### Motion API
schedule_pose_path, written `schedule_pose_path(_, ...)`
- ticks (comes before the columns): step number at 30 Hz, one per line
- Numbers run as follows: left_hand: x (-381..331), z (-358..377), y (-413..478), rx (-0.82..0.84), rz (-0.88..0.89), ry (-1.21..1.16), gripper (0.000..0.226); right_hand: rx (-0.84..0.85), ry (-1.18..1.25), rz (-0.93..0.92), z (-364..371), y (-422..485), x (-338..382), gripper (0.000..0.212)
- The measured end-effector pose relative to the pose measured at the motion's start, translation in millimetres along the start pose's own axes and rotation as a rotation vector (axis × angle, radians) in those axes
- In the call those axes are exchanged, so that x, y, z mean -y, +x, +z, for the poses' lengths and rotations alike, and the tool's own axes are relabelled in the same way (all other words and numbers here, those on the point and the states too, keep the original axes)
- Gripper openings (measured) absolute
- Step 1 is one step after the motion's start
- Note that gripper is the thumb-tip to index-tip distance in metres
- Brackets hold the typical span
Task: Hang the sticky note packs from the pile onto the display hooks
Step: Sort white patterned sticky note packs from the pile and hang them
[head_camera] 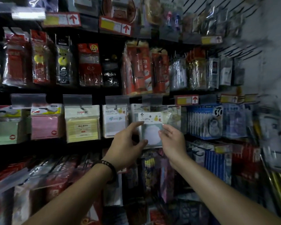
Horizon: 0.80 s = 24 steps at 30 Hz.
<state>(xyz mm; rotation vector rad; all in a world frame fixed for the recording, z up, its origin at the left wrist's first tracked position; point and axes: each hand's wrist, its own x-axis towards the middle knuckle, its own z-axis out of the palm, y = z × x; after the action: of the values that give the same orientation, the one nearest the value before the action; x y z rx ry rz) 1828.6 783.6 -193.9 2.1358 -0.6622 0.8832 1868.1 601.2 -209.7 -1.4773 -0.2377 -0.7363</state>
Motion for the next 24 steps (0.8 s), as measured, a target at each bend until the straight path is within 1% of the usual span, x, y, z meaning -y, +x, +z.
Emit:
schedule_pose_path(4,1,1,17,0.037,-0.019,0.043,0.069,-0.057,0.009,-0.046,5,28,1,0.041)
schedule_pose_path(8,0,2,27,0.031,-0.039,-0.028,0.071,-0.075,0.028,-0.116,9,46,5,0.036)
schedule_pose_path(11,5,2,29,0.028,-0.030,0.000,0.074,-0.056,0.053,-0.127,15,53,1,0.039)
schedule_pose_path(16,10,1,32,0.045,-0.041,0.038,0.076,-0.089,0.057,-0.125,24,55,-4,0.046)
schedule_pose_path(19,10,-1,33,0.054,-0.030,0.066,0.077,-0.104,0.063,-0.122,25,55,-2,0.043)
schedule_pose_path(22,6,-4,32,0.059,-0.021,0.078,0.077,-0.099,0.036,-0.156,24,54,-2,0.047)
schedule_pose_path(24,6,-4,32,0.057,-0.013,0.067,0.077,-0.101,0.022,-0.172,22,52,-3,0.044)
